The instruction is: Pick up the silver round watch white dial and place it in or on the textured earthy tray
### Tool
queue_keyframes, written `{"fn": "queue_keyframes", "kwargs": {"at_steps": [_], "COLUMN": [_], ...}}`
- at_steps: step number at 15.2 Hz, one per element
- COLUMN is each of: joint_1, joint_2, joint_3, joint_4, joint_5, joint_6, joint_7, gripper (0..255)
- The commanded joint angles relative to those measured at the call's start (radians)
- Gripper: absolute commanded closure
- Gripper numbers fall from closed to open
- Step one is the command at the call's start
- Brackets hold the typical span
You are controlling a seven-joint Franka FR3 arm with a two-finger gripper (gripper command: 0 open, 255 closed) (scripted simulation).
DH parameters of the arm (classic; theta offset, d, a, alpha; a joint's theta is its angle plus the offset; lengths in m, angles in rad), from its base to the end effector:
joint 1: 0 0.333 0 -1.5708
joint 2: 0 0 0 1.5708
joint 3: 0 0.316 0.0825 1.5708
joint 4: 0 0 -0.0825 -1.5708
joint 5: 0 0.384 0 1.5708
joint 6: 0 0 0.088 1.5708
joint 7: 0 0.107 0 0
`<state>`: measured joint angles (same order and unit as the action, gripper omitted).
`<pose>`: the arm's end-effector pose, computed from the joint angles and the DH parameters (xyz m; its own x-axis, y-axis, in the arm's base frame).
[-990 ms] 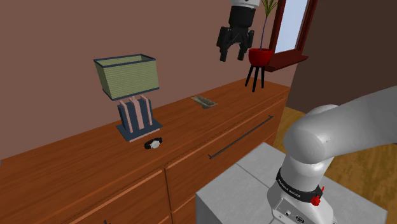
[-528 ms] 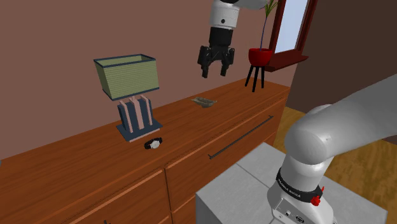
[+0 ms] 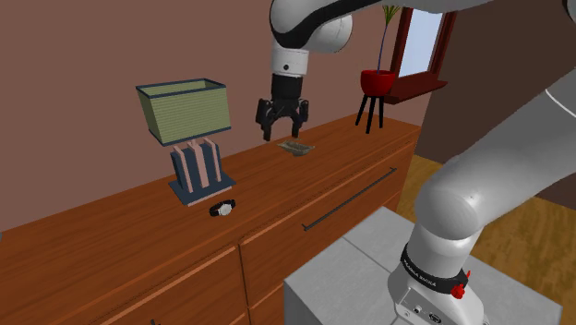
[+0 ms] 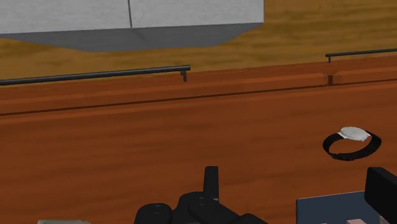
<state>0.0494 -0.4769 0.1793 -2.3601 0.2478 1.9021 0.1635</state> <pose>0.3953 0.1165 0.5042 0.9994 -0.0319 -0.0156 -0.0339 -0.9878 -0.1523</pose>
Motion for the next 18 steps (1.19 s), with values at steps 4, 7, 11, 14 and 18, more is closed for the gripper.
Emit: {"fn": "queue_keyframes", "kwargs": {"at_steps": [4, 7, 11, 14, 18], "joint_1": [0.026, 0.041, 0.061, 0.075, 0.084], "joint_2": [0.154, 0.256, 0.398, 0.484, 0.513], "joint_3": [0.056, 0.085, 0.120, 0.136, 0.142], "joint_4": [0.024, 0.053, 0.106, 0.146, 0.123], "joint_5": [0.038, 0.052, 0.059, 0.058, 0.059], "joint_6": [0.113, 0.175, 0.250, 0.288, 0.342], "joint_7": [0.044, 0.069, 0.104, 0.125, 0.126], "gripper": [0, 0, 0, 0, 0]}}
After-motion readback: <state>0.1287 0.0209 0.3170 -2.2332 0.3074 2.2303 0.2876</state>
